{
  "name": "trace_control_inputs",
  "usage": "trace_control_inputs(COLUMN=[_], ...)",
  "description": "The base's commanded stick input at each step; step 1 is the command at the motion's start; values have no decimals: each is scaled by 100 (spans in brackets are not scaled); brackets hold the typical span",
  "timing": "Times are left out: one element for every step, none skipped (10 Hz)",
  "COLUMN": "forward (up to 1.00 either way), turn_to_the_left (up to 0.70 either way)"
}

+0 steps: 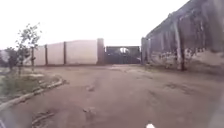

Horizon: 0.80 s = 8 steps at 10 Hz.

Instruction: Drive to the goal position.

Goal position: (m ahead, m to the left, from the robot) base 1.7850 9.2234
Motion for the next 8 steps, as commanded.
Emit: trace_control_inputs(forward=[70,70,70,70,70,70,70,70], turn_to_the_left=[0,0,0,0,0,0,0,0])
